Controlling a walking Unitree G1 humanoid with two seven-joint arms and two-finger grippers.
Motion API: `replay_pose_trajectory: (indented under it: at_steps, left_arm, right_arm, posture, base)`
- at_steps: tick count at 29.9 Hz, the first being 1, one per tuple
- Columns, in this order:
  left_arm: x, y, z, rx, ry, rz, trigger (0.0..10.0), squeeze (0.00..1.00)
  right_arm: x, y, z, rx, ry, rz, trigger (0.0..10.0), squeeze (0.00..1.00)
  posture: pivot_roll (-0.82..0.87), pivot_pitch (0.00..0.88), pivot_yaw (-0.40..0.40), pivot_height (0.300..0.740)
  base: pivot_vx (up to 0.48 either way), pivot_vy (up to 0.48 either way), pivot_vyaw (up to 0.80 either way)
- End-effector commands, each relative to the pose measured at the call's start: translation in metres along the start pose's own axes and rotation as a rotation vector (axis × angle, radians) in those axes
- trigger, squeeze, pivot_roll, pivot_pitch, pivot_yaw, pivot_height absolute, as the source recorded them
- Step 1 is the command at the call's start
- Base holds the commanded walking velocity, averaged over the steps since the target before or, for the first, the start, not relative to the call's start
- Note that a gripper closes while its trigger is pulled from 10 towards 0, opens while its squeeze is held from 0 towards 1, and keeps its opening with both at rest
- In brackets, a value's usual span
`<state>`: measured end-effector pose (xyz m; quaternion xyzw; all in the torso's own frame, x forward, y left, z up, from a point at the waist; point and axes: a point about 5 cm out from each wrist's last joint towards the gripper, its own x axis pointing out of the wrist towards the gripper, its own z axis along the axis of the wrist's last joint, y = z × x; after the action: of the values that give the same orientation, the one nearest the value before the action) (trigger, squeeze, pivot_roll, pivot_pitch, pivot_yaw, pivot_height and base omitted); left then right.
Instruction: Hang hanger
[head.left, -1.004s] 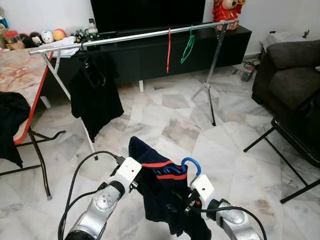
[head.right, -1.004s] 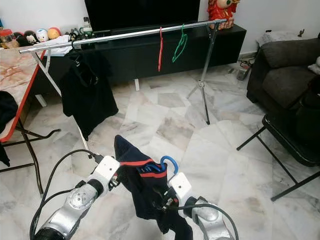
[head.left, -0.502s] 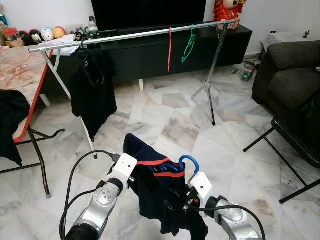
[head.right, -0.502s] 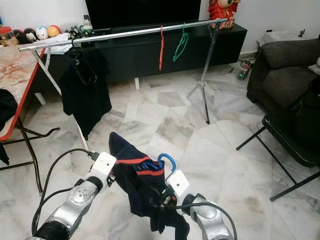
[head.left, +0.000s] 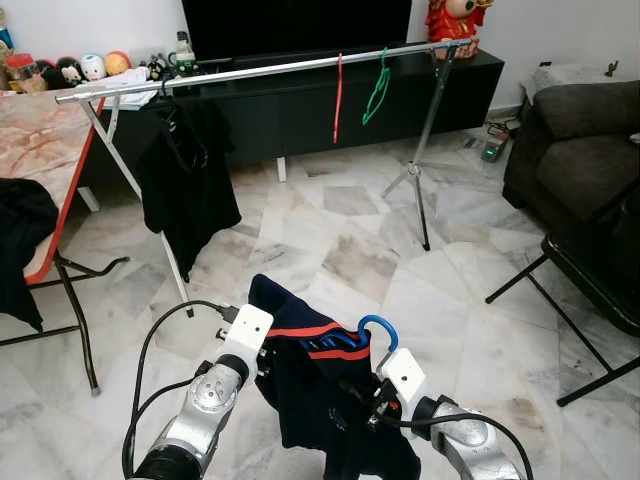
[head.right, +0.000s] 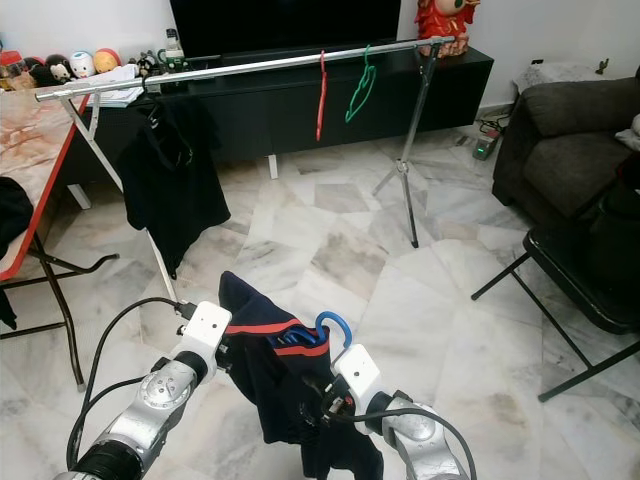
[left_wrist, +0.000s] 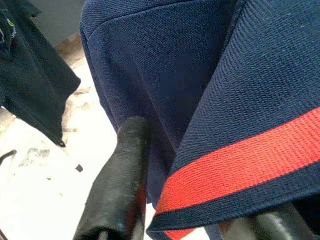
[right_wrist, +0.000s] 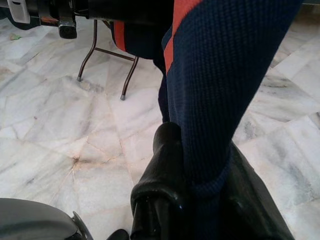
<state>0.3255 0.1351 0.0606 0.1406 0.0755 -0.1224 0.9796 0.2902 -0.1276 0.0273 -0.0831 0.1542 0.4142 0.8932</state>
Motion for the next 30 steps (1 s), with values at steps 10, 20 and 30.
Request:
replay_pose_trajectory:
  at_steps: [10,20,30]
  left_arm:
    - [0.001,-0.001,0.001,-0.028,-0.011,-0.004,0.0,0.00]
    - [0.000,0.007,-0.004,-0.001,0.022,0.044,0.0,0.00]
    - [-0.005,0.022,-0.023,0.100,0.161,0.071,0.0,0.00]
  right_arm:
    - [0.001,0.001,0.006,-0.054,-0.004,0.006,0.0,0.00]
    - [-0.012,-0.006,-0.011,-0.206,0.173,0.046,0.0,0.00]
    - [-0.054,-0.029,-0.042,-0.394,0.450,0.055,0.0,0.00]
  posture:
    - [-0.04,0.091,0.031,0.740]
    - [-0.04,0.096,0.025,0.740]
    - [-0.03,0.097,0.035,0.740]
  base:
    - [0.000,0.000,0.00]
    - [0.000,0.000,0.00]
    - [0.000,0.000,0.00]
